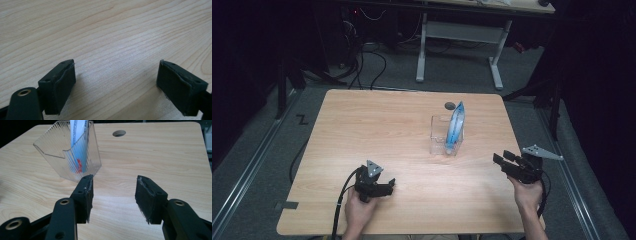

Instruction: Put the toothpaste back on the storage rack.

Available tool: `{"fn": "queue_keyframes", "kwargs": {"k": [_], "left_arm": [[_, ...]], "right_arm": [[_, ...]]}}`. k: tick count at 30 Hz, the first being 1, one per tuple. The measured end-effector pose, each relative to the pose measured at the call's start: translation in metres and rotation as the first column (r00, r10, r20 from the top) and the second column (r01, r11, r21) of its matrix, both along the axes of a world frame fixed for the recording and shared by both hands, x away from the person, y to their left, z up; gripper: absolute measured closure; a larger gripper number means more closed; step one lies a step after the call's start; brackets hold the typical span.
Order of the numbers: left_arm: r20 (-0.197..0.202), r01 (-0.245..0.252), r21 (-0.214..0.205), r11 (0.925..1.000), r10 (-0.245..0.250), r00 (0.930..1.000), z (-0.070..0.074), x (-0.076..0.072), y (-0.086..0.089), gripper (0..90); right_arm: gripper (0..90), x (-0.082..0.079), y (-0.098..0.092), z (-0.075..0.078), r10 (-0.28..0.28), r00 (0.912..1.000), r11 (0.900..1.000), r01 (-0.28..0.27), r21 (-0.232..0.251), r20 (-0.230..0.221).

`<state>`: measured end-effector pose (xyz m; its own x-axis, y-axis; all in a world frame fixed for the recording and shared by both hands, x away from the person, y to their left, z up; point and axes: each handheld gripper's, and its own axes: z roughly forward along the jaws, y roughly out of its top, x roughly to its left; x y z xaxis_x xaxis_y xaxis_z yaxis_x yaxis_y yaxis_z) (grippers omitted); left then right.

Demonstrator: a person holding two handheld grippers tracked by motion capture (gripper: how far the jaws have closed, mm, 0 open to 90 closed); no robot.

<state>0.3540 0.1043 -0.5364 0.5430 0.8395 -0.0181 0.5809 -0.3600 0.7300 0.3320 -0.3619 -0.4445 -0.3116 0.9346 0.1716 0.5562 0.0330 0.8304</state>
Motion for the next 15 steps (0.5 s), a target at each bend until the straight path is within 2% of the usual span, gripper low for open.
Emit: {"fn": "queue_keyframes", "kwargs": {"k": [7, 15], "left_arm": [[0.0, 0.0, 0.0, 1.0, 0.0, 1.0, 0.0, 0.0, 0.0, 16.0], [0.0, 0.0, 0.0, 1.0, 0.0, 1.0, 0.0, 0.0, 0.0, 16.0]], "right_arm": [[48.8, -0.001, -0.002, -0.011, -0.01, 0.9998, 0.9999, 0.011, 0.004, -0.018], [48.5, -0.001, -0.002, -0.023, -0.021, 0.9983, 0.9997, 0.021, -0.012, -0.054]]}}
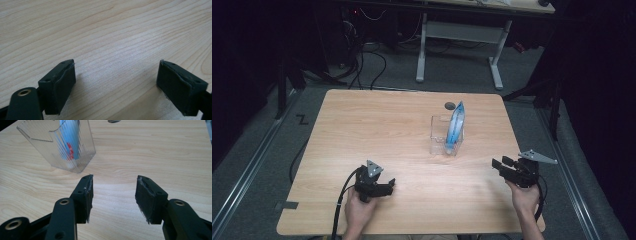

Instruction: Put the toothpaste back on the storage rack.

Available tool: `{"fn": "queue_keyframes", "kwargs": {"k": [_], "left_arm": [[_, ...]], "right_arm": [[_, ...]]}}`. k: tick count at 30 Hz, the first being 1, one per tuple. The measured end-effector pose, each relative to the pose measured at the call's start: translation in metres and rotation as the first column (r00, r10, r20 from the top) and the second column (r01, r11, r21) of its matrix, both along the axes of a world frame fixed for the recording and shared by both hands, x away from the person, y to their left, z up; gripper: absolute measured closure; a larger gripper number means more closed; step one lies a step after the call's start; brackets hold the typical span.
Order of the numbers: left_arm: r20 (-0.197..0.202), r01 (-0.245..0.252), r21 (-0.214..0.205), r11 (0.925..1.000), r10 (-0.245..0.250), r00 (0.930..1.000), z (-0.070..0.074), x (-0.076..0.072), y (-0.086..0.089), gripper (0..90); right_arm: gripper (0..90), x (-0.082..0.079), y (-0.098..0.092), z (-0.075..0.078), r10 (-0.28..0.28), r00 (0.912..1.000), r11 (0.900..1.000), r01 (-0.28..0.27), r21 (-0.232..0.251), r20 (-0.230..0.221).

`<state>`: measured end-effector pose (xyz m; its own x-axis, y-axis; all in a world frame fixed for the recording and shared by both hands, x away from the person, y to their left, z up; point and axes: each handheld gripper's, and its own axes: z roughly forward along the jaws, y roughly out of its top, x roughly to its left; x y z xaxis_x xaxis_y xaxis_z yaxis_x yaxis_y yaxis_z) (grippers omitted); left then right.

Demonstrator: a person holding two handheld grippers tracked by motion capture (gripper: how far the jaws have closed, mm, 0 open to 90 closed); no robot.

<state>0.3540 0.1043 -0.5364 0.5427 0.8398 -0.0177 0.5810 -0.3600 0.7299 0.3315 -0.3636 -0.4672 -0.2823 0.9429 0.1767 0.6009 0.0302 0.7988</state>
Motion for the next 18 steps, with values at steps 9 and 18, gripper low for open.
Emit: {"fn": "queue_keyframes", "kwargs": {"k": [9, 18], "left_arm": [[0.0, 0.0, 0.0, 1.0, 0.0, 1.0, 0.0, 0.0, 0.0, 16.1], [0.001, 0.0, 0.001, 1.0, 0.0, 1.0, 0.0, 0.0, 0.0, 16.1]], "right_arm": [[48.1, 0.001, -0.002, -0.01, -0.012, 0.9996, 0.9999, 0.012, -0.009, -0.025], [47.6, 0.008, -0.002, -0.034, -0.044, 0.9964, 0.9983, 0.041, -0.042, -0.072]]}}
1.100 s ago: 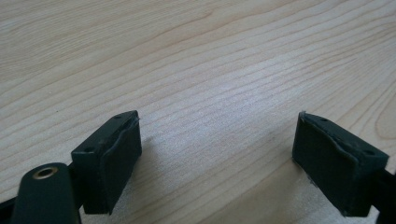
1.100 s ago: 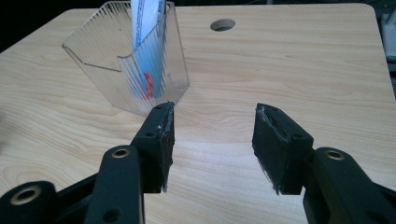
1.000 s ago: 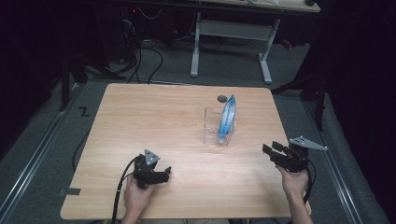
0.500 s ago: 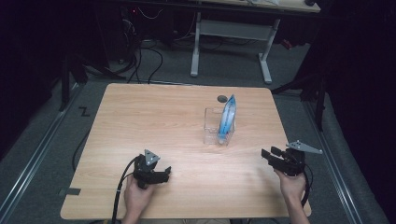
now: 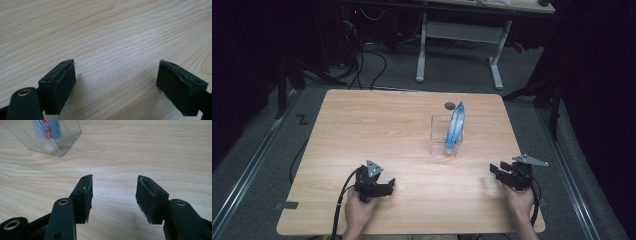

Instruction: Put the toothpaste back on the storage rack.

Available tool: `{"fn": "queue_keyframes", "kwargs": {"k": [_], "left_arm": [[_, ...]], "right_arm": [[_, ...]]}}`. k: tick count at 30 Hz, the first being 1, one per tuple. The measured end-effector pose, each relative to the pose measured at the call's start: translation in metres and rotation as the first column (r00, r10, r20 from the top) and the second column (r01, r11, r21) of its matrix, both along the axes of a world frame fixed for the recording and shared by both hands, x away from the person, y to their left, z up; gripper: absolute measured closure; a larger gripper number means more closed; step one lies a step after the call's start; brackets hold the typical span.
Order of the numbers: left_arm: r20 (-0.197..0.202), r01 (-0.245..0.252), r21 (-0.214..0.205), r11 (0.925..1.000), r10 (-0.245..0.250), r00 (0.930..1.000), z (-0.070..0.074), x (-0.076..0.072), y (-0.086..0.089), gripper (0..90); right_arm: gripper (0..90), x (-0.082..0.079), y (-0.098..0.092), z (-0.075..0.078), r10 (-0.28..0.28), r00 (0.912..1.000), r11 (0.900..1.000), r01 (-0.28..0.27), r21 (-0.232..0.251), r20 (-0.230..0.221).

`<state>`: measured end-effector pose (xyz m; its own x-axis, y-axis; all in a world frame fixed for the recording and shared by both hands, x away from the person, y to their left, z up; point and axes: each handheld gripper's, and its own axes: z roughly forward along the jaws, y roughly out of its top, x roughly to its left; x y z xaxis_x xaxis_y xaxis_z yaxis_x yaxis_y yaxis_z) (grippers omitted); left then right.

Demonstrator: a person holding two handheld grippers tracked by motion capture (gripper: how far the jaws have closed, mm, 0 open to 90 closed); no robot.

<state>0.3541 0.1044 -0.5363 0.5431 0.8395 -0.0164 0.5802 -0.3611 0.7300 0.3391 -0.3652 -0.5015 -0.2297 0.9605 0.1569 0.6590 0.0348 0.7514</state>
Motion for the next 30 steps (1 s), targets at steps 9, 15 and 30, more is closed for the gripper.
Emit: {"fn": "queue_keyframes", "kwargs": {"k": [9, 15, 30], "left_arm": [[0.0, 0.0, 0.0, 1.0, 0.0, 1.0, 0.0, 0.0, 0.0, 16.1], [0.0, 0.0, 0.0, 1.0, 0.0, 1.0, 0.0, 0.0, 0.0, 16.1], [0.0, -0.002, 0.0, 1.0, 0.002, 1.0, 0.0, 0.0, 0.0, 16.1]], "right_arm": [[47.5, 0.001, -0.003, -0.011, -0.017, 0.9998, 0.9998, 0.016, -0.01, -0.013], [46.3, 0.002, 0.001, -0.017, -0.012, 0.9998, 0.9984, 0.011, -0.056, -0.018], [43.4, 0.0, 0.009, -0.027, -0.008, 0.9999, 0.9934, 0.007, -0.115, -0.01]]}}
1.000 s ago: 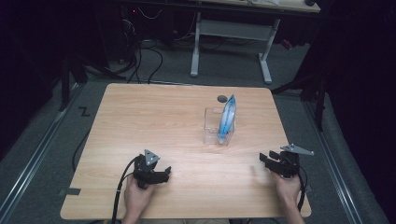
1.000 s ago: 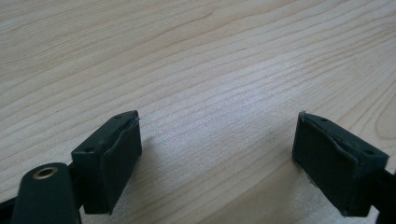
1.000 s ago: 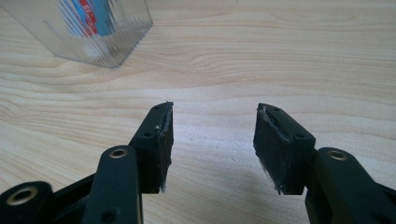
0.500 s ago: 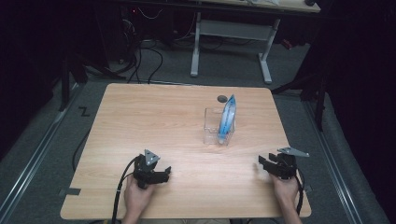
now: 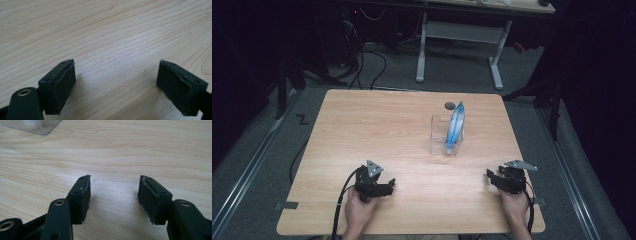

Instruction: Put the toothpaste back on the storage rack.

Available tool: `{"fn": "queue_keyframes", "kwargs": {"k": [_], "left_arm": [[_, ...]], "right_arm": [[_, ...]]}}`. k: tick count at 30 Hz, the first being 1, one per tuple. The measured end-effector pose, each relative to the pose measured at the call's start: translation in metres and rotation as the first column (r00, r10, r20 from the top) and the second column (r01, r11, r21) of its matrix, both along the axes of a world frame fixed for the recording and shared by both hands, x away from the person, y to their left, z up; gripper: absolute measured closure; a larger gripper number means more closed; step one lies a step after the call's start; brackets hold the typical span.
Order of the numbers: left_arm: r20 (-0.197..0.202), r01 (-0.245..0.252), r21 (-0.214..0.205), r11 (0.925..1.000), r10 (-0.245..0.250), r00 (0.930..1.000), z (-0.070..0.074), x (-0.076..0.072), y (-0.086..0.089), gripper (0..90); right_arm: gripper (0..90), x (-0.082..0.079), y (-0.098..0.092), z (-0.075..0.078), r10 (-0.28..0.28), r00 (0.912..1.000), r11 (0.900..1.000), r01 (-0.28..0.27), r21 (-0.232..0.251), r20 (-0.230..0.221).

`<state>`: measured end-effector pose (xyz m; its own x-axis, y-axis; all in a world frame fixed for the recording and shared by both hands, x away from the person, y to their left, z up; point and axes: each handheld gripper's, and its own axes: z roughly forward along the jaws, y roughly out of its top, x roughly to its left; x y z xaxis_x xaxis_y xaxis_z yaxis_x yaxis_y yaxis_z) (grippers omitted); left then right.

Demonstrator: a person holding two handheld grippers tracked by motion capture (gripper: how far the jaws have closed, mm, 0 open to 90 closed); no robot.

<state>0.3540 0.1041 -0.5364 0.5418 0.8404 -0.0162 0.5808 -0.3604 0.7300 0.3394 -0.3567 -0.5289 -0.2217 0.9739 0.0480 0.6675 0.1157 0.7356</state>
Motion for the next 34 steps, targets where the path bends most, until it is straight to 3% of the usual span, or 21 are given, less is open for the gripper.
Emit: {"fn": "queue_keyframes", "kwargs": {"k": [7, 10, 34], "left_arm": [[0.001, -0.002, -0.002, 1.0, 0.002, 1.0, -0.0001, 0.0, -0.0002, 16.1], [0.001, -0.002, -0.002, 1.0, 0.002, 1.0, -0.0001, 0.0, -0.0002, 16.1], [-0.001, 0.001, 0.001, 1.0, -0.001, 1.0, -0.0001, 0.0001, -0.0007, 15.5]], "right_arm": [[40.4, -0.0005, 0.0039, -0.0007, 0.008, 1.0, 0.9997, -0.008, -0.025, 0.003], [38.0, -0.0004, 0.0081, -0.0011, 0.021, 0.9998, 0.9975, -0.021, -0.067, 0.003], [34.0, -0.0009, 0.0099, -0.0013, 0.036, 0.9994, 0.9972, -0.036, -0.065, -0.003]]}}
